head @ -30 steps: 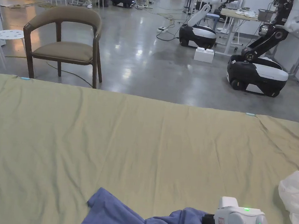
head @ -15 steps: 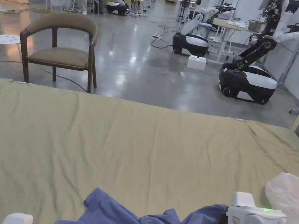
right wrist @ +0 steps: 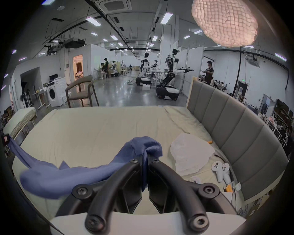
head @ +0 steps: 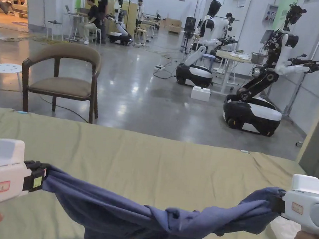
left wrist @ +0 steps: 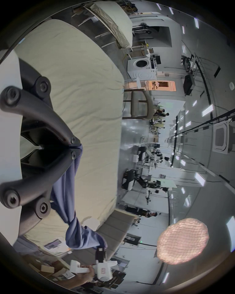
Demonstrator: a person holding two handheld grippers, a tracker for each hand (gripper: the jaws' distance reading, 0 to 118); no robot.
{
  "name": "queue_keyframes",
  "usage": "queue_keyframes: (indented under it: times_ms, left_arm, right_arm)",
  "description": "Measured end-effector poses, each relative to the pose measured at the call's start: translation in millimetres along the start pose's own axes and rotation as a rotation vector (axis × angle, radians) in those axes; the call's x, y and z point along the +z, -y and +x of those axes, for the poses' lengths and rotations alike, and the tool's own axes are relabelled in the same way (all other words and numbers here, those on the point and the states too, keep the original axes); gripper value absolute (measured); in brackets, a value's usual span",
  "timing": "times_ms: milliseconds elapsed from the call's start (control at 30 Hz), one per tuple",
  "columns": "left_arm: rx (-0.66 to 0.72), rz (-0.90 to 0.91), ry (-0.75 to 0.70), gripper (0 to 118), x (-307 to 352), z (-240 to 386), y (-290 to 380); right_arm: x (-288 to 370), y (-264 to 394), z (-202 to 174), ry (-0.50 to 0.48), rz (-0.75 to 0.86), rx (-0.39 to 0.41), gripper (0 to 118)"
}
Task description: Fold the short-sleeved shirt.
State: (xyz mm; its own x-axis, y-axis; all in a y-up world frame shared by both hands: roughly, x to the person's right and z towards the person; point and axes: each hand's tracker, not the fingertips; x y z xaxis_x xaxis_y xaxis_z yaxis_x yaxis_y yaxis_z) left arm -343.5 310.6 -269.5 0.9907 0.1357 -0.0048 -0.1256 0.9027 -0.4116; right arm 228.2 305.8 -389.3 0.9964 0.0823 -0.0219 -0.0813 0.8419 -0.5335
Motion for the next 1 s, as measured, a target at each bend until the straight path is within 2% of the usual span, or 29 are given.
queue_keyframes:
  times_ms: [100,267,333,500,667,1000]
  left_arm:
    - [0.024,0.044,-0.011,0,-0.6,-7.3,-41.1]
    - [0.029,0.120,-0.063,0,-3.5,-12.3,-103.0]
    - [0.044,0.143,-0.062,0,-4.8,-15.1,-124.0]
    - [-0.032,0.152,-0.104,0,-16.6,-6.6,-156.0]
    - [-0.019,0.174,-0.117,0,-24.8,-11.6,-181.4]
    - [-0.099,0.242,-0.164,0,-36.6,-11.0,-249.1]
  right_arm:
    - [15.2,-20.7,-0.2,-0.008,0.050,-0.019,3]
    - [41.8,-57.8,-11.0,0.004,0.144,0.007,3]
    - [49.3,-73.4,-13.1,-0.020,0.174,-0.014,3]
    - [54.0,-104.6,-28.2,0.000,0.241,0.015,3]
    - [56.4,-138.6,-27.9,0.006,0.326,-0.014,3]
    - [60.0,-232.6,-32.2,0.033,0.456,0.003,3]
